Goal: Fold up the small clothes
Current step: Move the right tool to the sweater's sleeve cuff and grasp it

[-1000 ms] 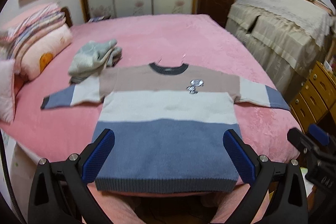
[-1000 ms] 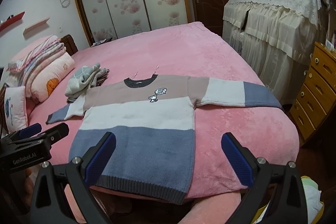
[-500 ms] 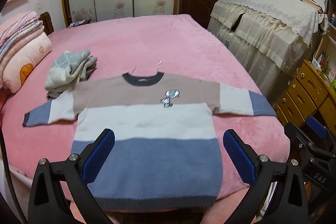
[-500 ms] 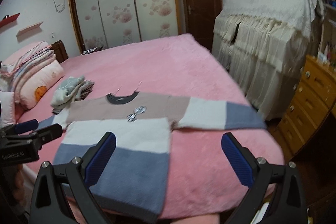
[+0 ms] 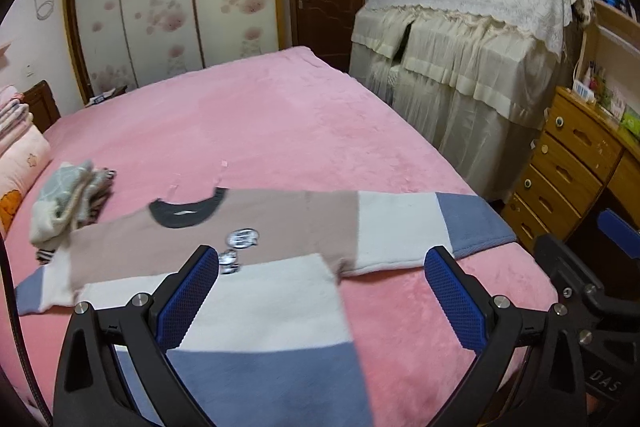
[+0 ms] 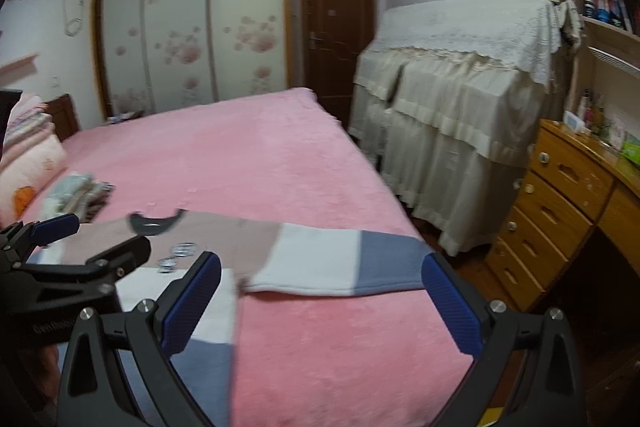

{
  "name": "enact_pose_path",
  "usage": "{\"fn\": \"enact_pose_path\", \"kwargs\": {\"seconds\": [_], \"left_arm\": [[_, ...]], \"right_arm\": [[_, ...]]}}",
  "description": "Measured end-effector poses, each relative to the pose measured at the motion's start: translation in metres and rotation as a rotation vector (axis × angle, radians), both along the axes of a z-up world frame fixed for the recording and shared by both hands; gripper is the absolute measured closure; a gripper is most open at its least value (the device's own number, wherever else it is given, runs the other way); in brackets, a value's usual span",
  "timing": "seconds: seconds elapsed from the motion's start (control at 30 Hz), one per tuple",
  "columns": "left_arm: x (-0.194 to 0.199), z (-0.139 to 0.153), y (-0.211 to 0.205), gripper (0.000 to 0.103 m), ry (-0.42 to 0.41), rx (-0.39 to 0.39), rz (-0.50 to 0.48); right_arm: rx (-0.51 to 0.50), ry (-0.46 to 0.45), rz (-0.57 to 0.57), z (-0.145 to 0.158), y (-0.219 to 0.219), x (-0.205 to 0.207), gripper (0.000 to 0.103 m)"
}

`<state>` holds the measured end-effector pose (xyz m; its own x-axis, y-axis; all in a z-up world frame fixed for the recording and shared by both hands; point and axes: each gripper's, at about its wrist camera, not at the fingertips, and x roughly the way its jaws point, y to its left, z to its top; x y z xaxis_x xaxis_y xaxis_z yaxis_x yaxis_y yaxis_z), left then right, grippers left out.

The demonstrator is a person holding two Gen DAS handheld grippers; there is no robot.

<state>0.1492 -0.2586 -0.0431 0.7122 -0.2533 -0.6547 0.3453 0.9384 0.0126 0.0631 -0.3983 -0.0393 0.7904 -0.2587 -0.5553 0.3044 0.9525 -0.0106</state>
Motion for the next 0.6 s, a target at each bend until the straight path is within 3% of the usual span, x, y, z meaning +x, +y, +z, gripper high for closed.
{"fn": "enact_pose_path", "kwargs": {"seconds": [0.23,0.37,0.6], "left_arm": [[0.029,-0.056,-0.060,0.001,0.023,0.031,-0.041],[0.040,-0.078,-0.089,0.001,0.015,0.068,-0.042],[0.049,-0.105,-0.121,0.001,0.068,0.107,-0.038]], "right_arm": [[0.046,0.076,-0.111,-0.048,-0.061,0.022,0.016],[0.141,0.133,-0.157,-0.079,-0.092,0.034,0.030],[0.346,0.197,-0.244,-0.121,-0.146,0.046,0.031]]}}
